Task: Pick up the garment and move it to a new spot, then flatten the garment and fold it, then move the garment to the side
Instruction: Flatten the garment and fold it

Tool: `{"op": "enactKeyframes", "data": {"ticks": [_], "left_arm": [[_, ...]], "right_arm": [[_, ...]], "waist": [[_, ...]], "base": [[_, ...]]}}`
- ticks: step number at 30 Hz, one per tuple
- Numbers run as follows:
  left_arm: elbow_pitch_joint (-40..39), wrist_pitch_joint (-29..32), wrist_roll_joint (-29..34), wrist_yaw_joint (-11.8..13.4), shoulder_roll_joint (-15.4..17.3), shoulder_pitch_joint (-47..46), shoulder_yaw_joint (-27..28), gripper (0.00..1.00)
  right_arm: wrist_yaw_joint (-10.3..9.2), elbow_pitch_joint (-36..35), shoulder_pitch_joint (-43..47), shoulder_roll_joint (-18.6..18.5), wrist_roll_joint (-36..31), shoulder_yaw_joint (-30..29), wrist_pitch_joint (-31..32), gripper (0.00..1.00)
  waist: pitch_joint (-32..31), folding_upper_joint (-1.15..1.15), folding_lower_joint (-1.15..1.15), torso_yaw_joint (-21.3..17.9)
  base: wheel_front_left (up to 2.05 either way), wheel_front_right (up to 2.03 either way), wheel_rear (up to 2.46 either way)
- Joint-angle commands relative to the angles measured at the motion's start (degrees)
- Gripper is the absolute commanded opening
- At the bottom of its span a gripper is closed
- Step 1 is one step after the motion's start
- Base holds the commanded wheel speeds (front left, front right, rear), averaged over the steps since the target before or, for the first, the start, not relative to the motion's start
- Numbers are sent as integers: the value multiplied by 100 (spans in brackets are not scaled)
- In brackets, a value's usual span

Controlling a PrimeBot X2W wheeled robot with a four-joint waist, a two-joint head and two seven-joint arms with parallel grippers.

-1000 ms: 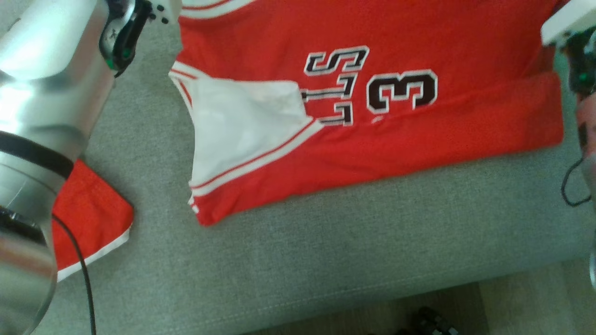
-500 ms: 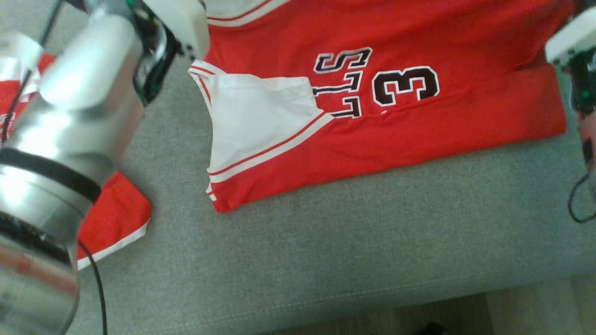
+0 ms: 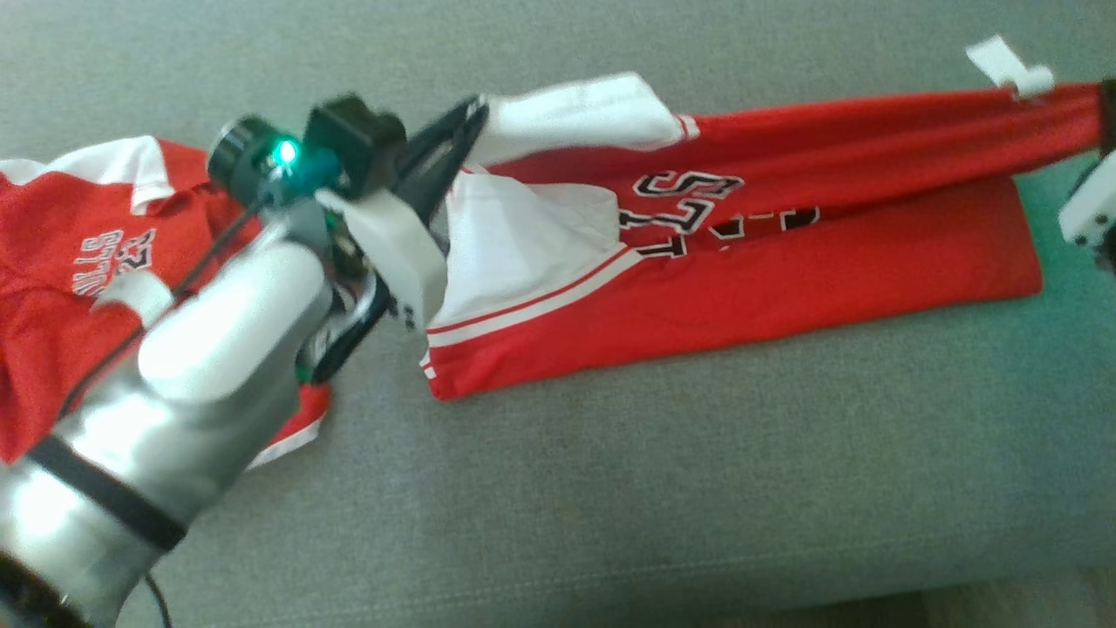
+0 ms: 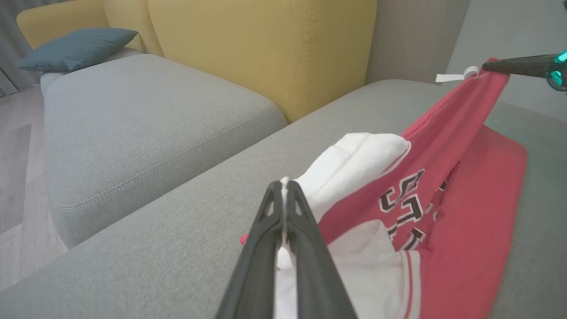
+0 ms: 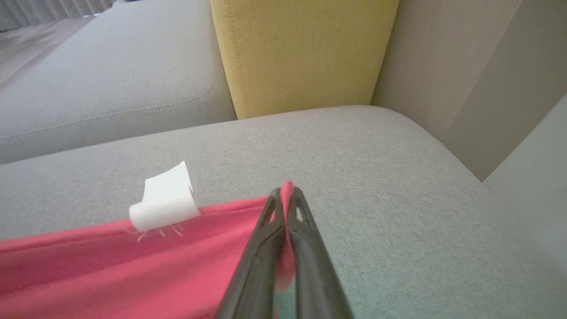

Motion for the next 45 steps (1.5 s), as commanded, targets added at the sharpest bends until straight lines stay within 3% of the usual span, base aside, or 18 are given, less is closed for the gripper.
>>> {"op": "enactKeyframes", "data": {"ticks": [1,9,18,23,36,45], "left_arm": [[-327,58,12,104,306,-117,178,0],[-1892,702,-15,553,843,637,-163,0],[-2359,1147,50,675,1077,874,-472,0],[-2258,1043,-97,831,1136,692,-136,0],[-1514,477,-136,851,905,-135,503,0],[-1249,100,23,823,799,-128,442,0]], "right_arm": [[37,-85,82,-184,74,109,75,0],[37,-53,455,-488,90,480,755,0],[37,-421,690,-549,196,773,861,0],[37,-634,554,-588,248,727,531,0],[37,-488,-103,-368,-60,435,-753,0],[37,-249,25,-70,-170,411,-1101,0]], "waist": [[-115,0,0,81],[-397,0,0,174],[-382,0,0,153],[-317,0,0,156],[-75,0,0,227],[-105,0,0,324]], "base": [[0,0,0],[0,0,0],[0,0,0],[0,0,0],[0,0,0],[0,0,0]]}}
